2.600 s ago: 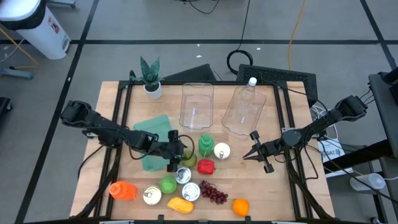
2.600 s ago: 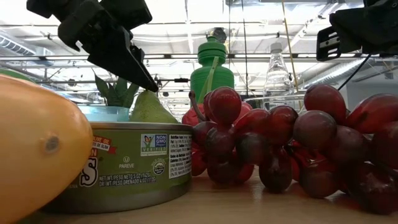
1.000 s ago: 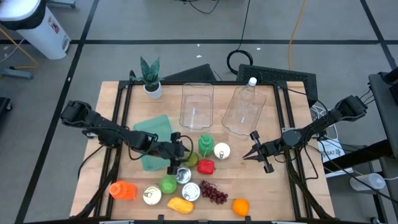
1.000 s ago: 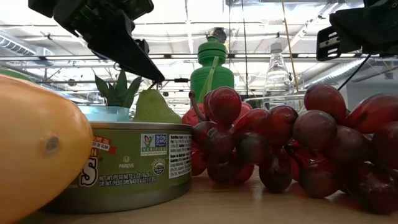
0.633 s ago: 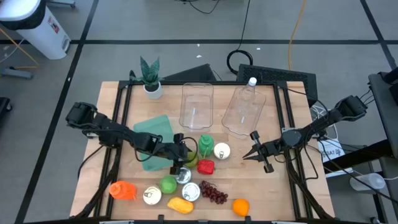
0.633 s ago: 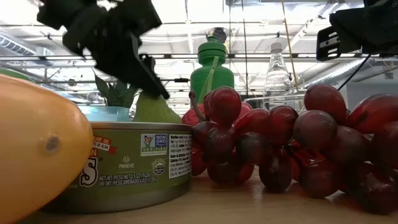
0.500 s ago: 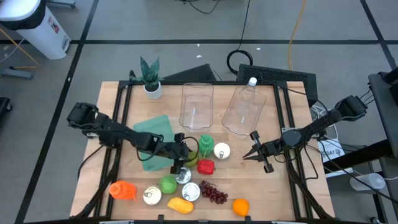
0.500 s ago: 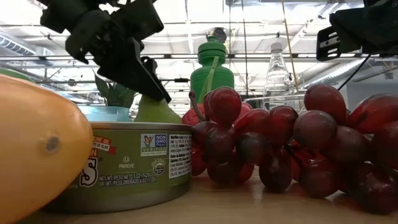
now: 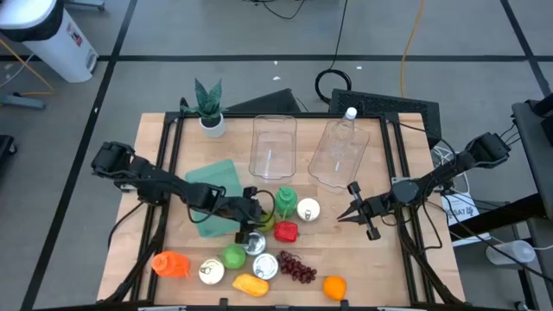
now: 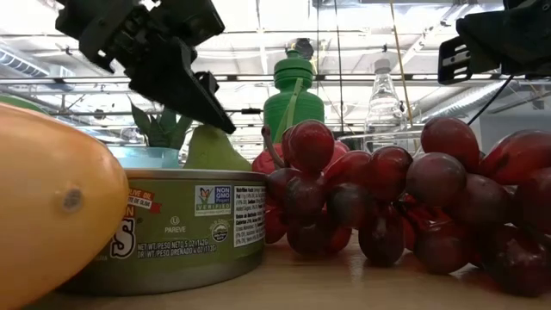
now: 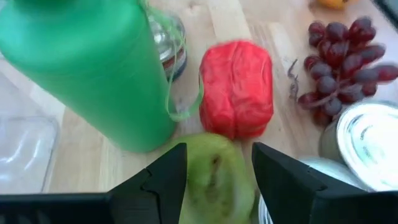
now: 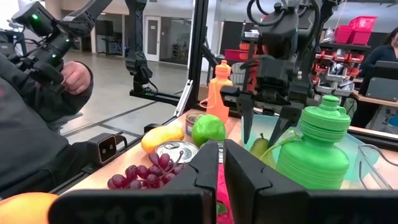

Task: Pick & Place Food Item
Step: Put the pear into the left transparent bin

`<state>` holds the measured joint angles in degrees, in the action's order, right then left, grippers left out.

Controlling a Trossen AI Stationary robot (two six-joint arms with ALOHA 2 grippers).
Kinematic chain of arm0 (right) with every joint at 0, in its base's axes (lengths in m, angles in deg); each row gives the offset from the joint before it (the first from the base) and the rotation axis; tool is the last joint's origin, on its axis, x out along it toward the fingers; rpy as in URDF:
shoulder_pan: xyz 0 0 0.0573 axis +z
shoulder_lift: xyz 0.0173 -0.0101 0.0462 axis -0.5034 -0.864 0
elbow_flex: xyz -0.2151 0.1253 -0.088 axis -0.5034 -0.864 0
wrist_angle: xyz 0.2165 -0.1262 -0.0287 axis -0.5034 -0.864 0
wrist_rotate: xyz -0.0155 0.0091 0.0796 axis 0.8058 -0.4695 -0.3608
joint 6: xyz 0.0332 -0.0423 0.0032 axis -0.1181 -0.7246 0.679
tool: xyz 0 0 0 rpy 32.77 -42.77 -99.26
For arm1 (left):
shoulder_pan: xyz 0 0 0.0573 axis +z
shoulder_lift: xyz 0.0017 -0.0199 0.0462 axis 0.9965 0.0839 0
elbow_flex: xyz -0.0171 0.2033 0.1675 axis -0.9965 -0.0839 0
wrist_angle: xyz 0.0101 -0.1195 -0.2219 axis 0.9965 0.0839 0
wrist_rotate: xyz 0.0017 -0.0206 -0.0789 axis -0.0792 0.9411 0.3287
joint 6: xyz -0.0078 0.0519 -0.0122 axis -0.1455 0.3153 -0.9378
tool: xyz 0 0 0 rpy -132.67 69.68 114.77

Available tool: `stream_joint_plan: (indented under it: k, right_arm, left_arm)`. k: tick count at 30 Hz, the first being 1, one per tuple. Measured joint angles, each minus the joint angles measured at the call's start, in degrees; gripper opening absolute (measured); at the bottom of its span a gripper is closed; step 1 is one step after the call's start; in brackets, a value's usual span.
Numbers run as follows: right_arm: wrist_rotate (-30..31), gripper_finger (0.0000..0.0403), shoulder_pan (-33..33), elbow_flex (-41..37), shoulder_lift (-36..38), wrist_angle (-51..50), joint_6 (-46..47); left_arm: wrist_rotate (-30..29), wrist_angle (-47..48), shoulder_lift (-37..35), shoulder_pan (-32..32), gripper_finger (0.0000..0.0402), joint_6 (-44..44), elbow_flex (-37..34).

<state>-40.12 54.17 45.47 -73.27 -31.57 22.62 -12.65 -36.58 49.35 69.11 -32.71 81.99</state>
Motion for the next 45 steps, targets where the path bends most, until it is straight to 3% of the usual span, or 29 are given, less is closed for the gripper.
stream_joint_plan:
  k: [7,27,31,37,45]
  right_arm:
    - [0.0,0.0018,0.0,0.0,0.0,0.2,-0.1]
    - [-0.2,0.0018,0.0,0.0,0.0,0.4,-0.1]
    - [-0.2,0.0018,0.0,0.0,0.0,0.4,-0.1]
    - [-0.2,0.0018,0.0,0.0,0.0,0.4,-0.1]
    - [-0.2,0.0018,0.0,0.0,0.0,0.4,0.0]
  left_arm:
    - [0.1,0.8,-3.0,0.0,0.0191,0.6,0.0]
    - [-0.6,0.2,-1.0,0.1,0.0188,0.8,0.0]
    - [-0.2,0.2,-1.0,0.1,0.0157,0.9,0.0]
    - [-0.2,2.3,-1.1,0.1,0.0065,1.1,0.0]
    - [-0.4,0.1,-1.7,-1.1,0.0049,5.2,-0.1]
